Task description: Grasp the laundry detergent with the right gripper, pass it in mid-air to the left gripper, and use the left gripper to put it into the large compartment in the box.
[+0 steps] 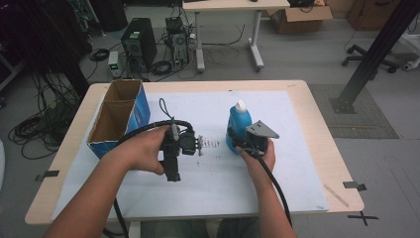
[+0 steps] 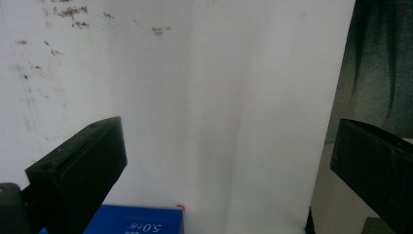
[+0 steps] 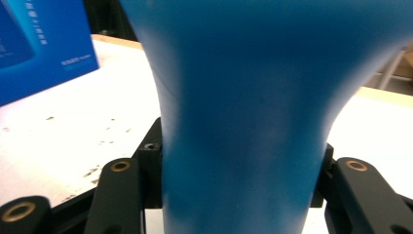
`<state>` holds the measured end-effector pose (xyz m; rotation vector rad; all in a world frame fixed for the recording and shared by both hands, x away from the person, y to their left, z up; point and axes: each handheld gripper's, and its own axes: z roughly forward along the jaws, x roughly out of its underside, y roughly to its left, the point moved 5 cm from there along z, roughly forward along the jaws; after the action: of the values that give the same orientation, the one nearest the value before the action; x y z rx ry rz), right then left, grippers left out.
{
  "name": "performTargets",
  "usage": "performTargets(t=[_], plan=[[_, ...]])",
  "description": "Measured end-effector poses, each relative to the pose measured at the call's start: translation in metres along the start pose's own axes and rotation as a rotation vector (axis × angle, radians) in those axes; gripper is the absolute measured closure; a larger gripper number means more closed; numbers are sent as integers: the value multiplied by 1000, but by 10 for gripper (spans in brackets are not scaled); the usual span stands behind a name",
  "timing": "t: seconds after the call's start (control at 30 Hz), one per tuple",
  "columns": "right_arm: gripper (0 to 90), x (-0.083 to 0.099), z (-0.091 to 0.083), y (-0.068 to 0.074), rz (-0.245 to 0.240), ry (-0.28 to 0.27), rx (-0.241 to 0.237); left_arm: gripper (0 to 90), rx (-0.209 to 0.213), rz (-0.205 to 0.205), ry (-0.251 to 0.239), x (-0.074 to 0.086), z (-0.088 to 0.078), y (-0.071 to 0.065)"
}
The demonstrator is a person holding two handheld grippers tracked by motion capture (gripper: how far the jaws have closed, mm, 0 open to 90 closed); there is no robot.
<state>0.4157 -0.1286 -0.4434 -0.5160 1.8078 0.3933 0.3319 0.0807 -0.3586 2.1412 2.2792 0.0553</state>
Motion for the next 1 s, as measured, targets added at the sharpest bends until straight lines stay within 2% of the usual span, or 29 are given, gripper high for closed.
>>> performTargets(t=[0.23, 0.47, 0.6, 0.63, 0.67, 0.7, 0.77, 0.8, 0.87, 0.9, 1.0], plan=[[457, -13, -9, -1, -1, -30, -62, 3, -7, 0, -6, -1, -3, 2], [454, -44, -33, -12, -60, -57, -160, 4, -13, -8, 3, -4, -10, 7], [453, -55, -43, -16, -89, -50, -199, 4, -16, -10, -1, -6, -14, 8], [453, -62, -49, -19, -110, -46, -230, 4, -16, -7, -1, -7, -16, 9], [453, -62, -49, -19, -110, -46, -230, 4, -16, -7, -1, -7, -16, 9], [453, -66, -54, -22, -120, -33, -271, 4, -17, -9, -7, -9, -19, 10], [452, -70, -59, -24, -134, -20, -321, 4, -19, -11, -10, -10, -21, 11], [452, -70, -59, -24, -134, -20, -321, 4, -19, -11, -10, -10, -21, 11], [452, -72, -63, -25, -143, -12, -381, 4, -18, -8, -6, -11, -23, 12], [451, -73, -67, -24, -162, 0, -434, 4, -23, -7, -7, -12, -25, 12], [451, -72, -71, -22, -195, 22, -500, 4, -20, -8, -11, -14, -29, 13]])
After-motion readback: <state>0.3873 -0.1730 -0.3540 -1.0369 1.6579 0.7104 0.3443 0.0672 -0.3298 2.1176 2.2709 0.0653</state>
